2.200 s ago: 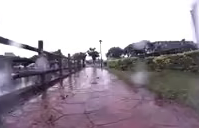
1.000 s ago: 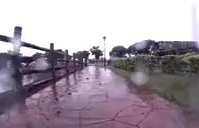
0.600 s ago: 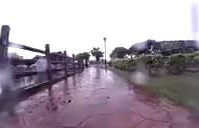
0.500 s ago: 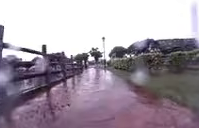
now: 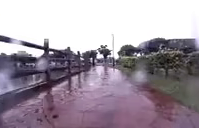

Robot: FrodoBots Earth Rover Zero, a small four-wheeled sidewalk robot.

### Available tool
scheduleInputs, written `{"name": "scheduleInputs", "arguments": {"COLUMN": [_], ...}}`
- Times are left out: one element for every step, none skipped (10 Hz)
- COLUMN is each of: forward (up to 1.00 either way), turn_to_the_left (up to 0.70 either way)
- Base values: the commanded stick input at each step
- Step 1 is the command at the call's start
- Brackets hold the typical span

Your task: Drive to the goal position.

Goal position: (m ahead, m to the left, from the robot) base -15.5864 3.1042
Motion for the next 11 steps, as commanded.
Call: {"name": "scheduleInputs", "arguments": {"forward": [1.00,1.00,1.00,0.83,0.57,0.00,0.00,0.00,0.00,0.00,0.00], "turn_to_the_left": [0.00,0.00,0.00,0.00,0.00,0.41,0.87,1.00,1.00,1.00,1.00]}}
